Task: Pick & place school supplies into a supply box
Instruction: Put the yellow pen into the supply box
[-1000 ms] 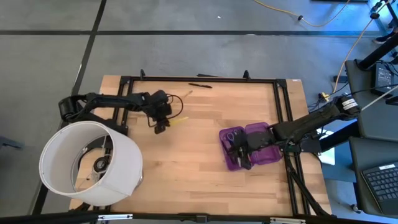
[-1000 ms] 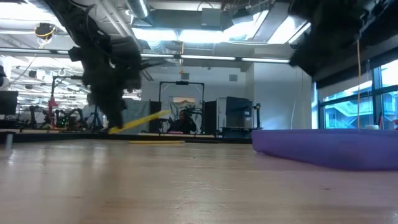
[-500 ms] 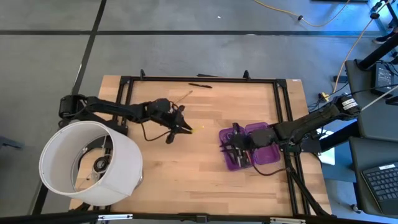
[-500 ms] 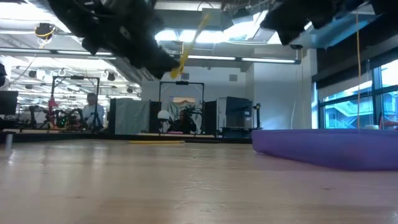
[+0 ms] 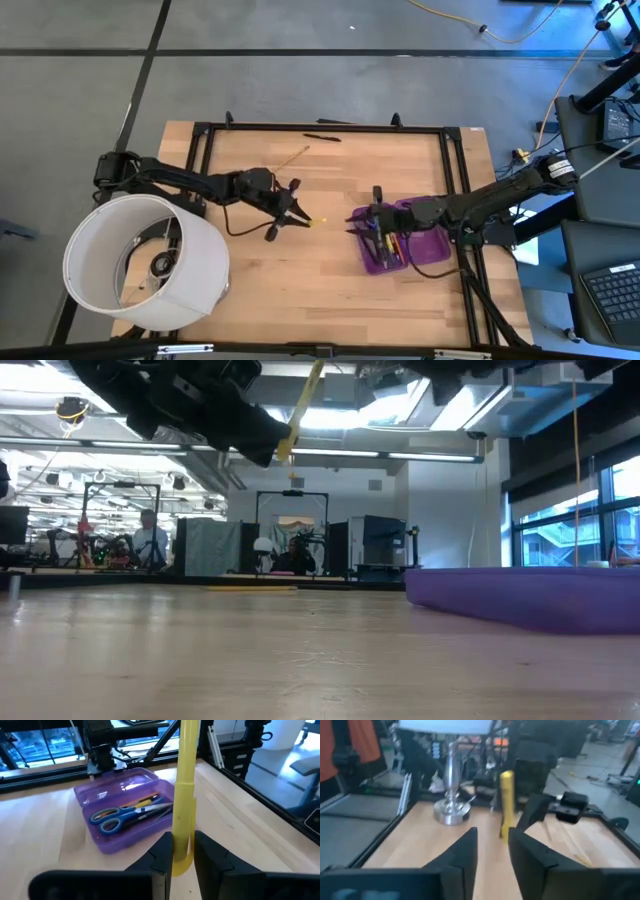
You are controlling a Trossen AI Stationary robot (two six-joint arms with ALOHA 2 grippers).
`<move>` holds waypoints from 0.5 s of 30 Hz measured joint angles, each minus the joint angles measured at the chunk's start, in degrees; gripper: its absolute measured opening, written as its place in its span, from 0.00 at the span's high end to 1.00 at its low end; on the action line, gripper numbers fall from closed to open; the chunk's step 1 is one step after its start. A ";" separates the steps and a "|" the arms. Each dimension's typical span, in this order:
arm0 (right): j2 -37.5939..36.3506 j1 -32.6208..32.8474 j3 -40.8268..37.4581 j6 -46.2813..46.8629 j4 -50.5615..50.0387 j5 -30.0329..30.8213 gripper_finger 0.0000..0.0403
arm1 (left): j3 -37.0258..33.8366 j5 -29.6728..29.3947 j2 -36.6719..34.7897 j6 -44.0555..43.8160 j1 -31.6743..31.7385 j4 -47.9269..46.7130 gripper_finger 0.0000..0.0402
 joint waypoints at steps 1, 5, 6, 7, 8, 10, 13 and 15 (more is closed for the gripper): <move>1.06 -0.53 0.00 -0.03 1.48 0.00 0.67 | 0.00 0.00 0.00 0.15 -0.05 0.24 0.88; 5.46 -2.17 0.00 -2.62 10.18 -0.24 0.56 | 0.02 0.00 0.00 0.09 -0.13 1.28 0.88; 6.20 -2.35 0.00 -3.49 11.29 -0.25 0.54 | 0.02 0.00 0.00 0.08 -0.10 1.34 0.88; 6.80 -2.43 0.00 -4.66 12.14 -0.25 0.52 | 0.02 0.00 0.00 0.06 -0.10 1.54 0.88; 7.14 -2.51 0.00 -5.26 12.12 -0.26 0.51 | 0.02 0.01 0.00 0.05 -0.10 1.87 0.88; 7.88 -2.81 0.00 -6.08 12.40 -0.02 0.49 | 0.02 0.02 0.00 -0.01 -0.10 2.72 0.88; 9.57 -3.49 0.00 -5.83 14.65 0.01 0.48 | 0.02 0.02 0.00 -0.07 -0.10 4.85 0.88; 10.79 -4.01 0.00 -5.21 17.92 0.02 0.48 | 0.04 0.02 0.00 -0.07 -0.10 6.73 0.88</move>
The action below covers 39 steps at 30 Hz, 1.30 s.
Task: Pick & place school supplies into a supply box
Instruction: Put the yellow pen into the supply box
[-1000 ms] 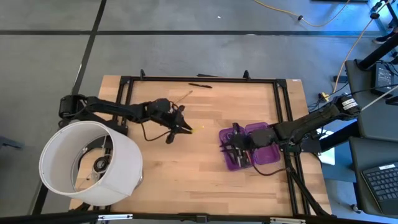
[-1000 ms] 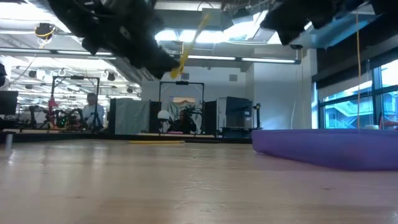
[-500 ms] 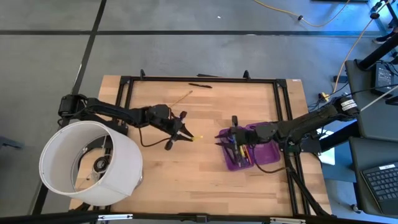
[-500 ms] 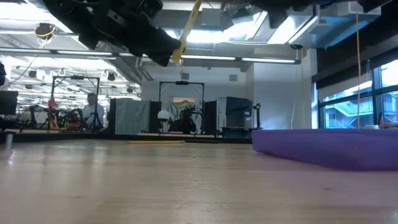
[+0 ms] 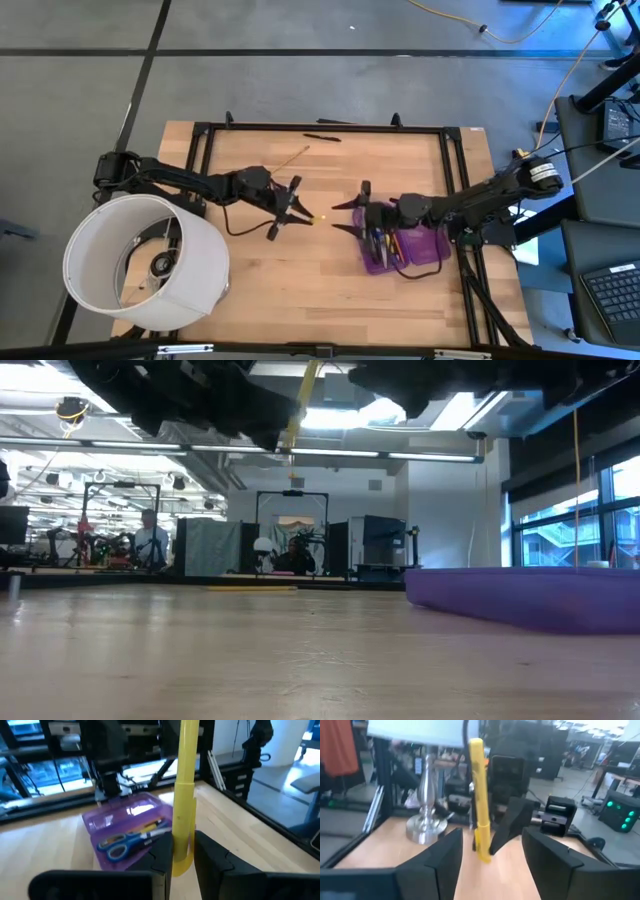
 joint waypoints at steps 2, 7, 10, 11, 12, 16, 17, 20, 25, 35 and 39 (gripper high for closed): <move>1.15 -0.73 0.02 0.38 2.65 -0.02 0.48 | 0.00 0.04 0.00 -0.01 0.00 1.03 0.88; 3.34 -2.09 0.22 0.44 4.38 -0.61 0.48 | 0.00 0.08 0.00 -0.55 0.00 1.71 0.88; 4.72 -2.31 1.58 0.67 4.31 -3.32 0.48 | 0.00 0.08 0.00 -0.50 0.00 1.74 0.88; 5.27 -2.28 2.34 0.62 4.33 -3.45 0.48 | 0.00 0.10 0.00 -0.50 0.00 1.73 0.88; 5.85 -2.28 3.10 0.56 4.36 -3.51 0.48 | 0.00 0.12 0.00 -0.50 0.00 1.80 0.88; 8.46 -2.33 6.37 -0.53 3.28 -3.48 0.48 | 0.00 0.13 0.00 -0.48 0.00 1.96 0.88; 8.96 -2.33 7.01 -0.90 2.57 -3.50 0.48 | 0.00 0.15 0.00 -0.49 0.00 1.99 0.88; 10.43 -2.33 8.25 -0.88 2.17 -4.10 0.48 | 0.00 0.15 0.00 -0.48 0.00 1.97 0.88; 11.92 -2.31 9.60 -0.76 2.04 -5.98 0.52 | 0.00 0.15 0.00 -0.46 0.00 2.14 0.88; 12.13 -2.33 9.75 -0.74 1.57 -5.81 0.82 | 0.00 0.47 0.00 -0.29 -0.02 2.08 0.87; 12.10 -2.33 9.75 -0.88 1.39 -5.81 0.88 | -0.02 0.54 0.00 -0.09 -0.04 1.95 0.83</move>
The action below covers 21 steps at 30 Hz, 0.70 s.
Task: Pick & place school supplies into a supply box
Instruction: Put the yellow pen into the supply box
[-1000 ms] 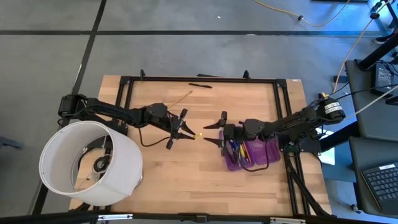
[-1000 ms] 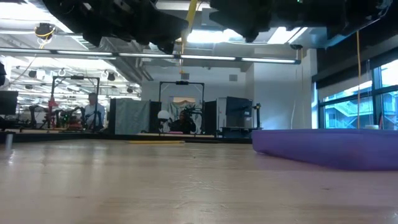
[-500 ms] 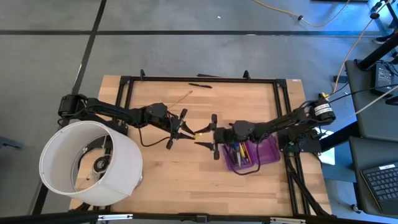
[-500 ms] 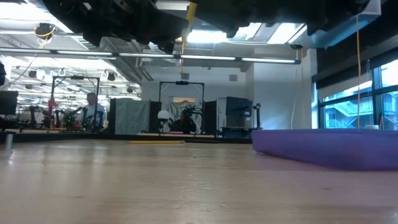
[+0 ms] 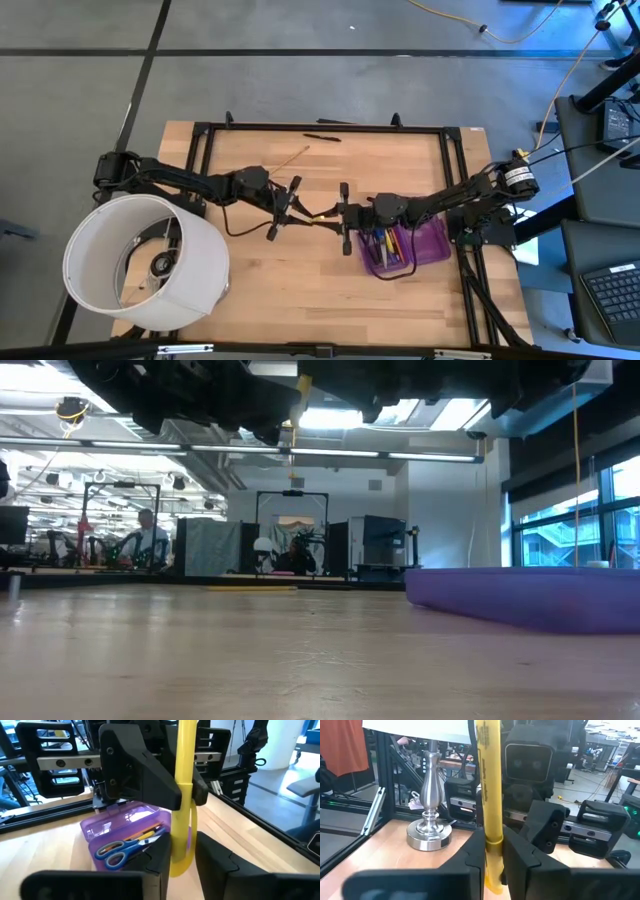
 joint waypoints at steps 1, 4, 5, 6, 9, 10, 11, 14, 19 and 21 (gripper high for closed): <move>-0.01 0.00 0.00 -0.02 -0.01 0.02 0.88 | 0.00 -0.08 0.00 -0.05 0.00 0.00 0.81; -0.01 0.00 0.00 0.09 -0.08 0.44 0.88 | 0.00 -0.41 0.00 -0.08 0.03 -0.08 0.77; -0.22 0.01 0.00 0.24 -0.65 1.18 0.88 | 0.00 -0.60 0.00 0.76 0.17 -0.32 0.75; -0.78 0.05 -0.01 0.50 -2.29 2.31 0.88 | 0.00 -0.84 0.00 1.81 0.45 -0.69 0.73; -3.74 0.11 -0.02 2.96 -9.48 5.89 0.88 | 0.02 -2.59 -0.02 2.18 1.60 -2.93 0.69; -5.07 0.11 -0.02 4.95 -12.66 6.82 0.88 | 0.02 -3.57 -0.02 1.75 1.98 -4.04 0.68; -6.53 0.11 -0.02 7.77 -16.53 7.31 0.88 | 0.02 -4.85 -0.02 1.25 2.41 -5.41 0.67; -10.67 0.11 -0.02 20.69 -30.28 7.30 0.88 | 0.02 -9.53 -0.02 0.94 4.00 -11.35 0.65; -14.24 0.16 0.00 42.20 -53.25 3.92 0.88 | 0.02 -21.19 -0.02 -1.29 7.14 -19.66 0.65; -14.33 0.47 -0.02 48.21 -59.64 4.08 0.88 | 0.02 -25.52 -0.02 -3.38 8.57 -21.34 0.65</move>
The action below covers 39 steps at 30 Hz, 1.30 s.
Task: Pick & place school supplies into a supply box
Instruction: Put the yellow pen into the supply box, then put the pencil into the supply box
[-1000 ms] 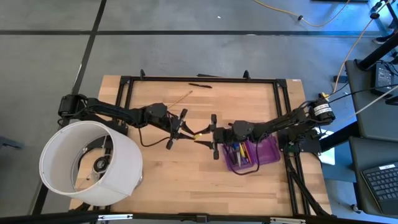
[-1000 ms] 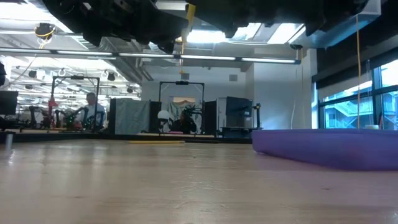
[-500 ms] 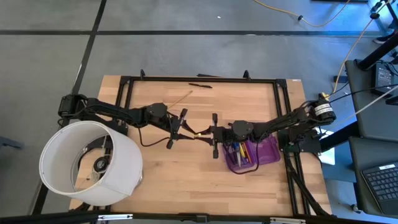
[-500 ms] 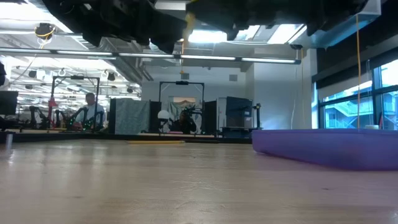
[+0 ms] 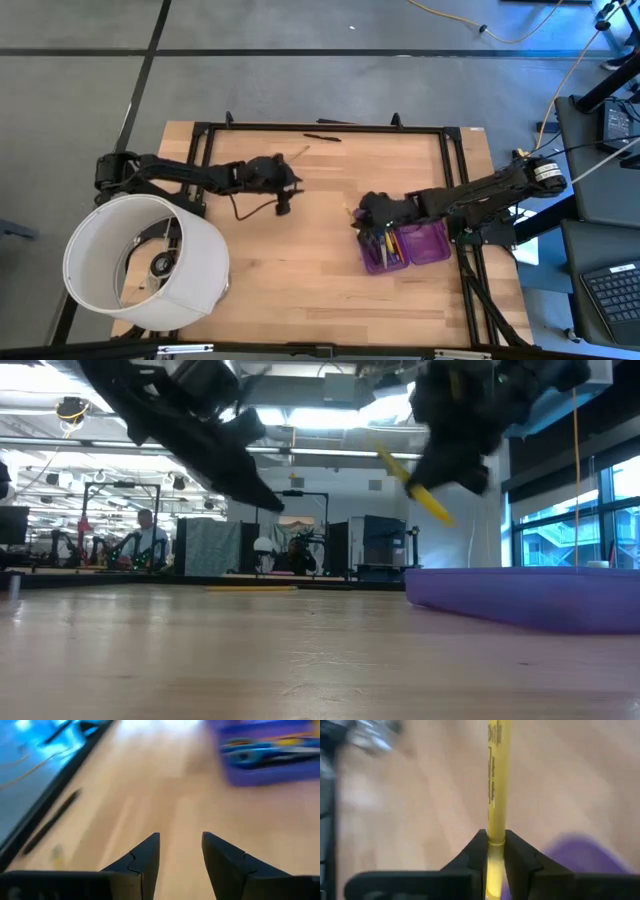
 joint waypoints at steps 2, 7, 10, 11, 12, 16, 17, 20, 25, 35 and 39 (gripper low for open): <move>0.38 0.08 0.00 5.41 -4.56 -0.13 0.88 | 0.00 -3.47 0.00 -2.93 1.38 -0.53 0.66; 2.51 0.22 -0.26 15.10 -12.65 -2.17 0.87 | 0.00 -5.13 0.00 -8.41 4.36 -0.51 0.67; 3.95 0.44 -1.92 18.58 -12.09 -5.99 0.88 | 0.00 -3.88 0.00 -8.59 4.97 -0.78 0.67; 4.44 0.45 -2.47 19.83 -11.17 -7.34 0.88 | 0.00 -3.59 0.00 -8.59 4.96 -0.89 0.67; 4.88 0.45 -2.89 20.77 -10.52 -8.58 0.88 | 0.00 -3.16 0.00 -8.59 4.96 -0.99 0.67; 7.04 0.45 -3.31 22.95 -10.00 -9.35 0.86 | 0.00 -2.49 0.00 -8.83 4.95 -1.29 0.67; 7.46 0.43 -3.30 23.54 -9.68 -9.37 0.86 | 0.00 -2.49 0.00 -9.30 4.98 -1.29 0.68; 8.32 0.43 -3.32 23.66 -9.64 -9.38 0.86 | 0.00 -2.46 0.38 -10.53 5.23 -1.66 0.68; 8.59 0.45 -3.30 23.63 -9.64 -9.68 0.85 | 0.00 -2.64 1.85 -12.19 6.66 -3.45 0.68; 8.59 0.45 -3.30 23.98 -9.55 -9.94 0.78 | 0.02 -2.57 8.46 -15.20 11.43 -3.78 0.71; 8.59 0.45 -3.30 23.95 -9.54 -10.96 0.72 | 0.02 -2.56 11.09 -15.12 12.47 -3.39 0.72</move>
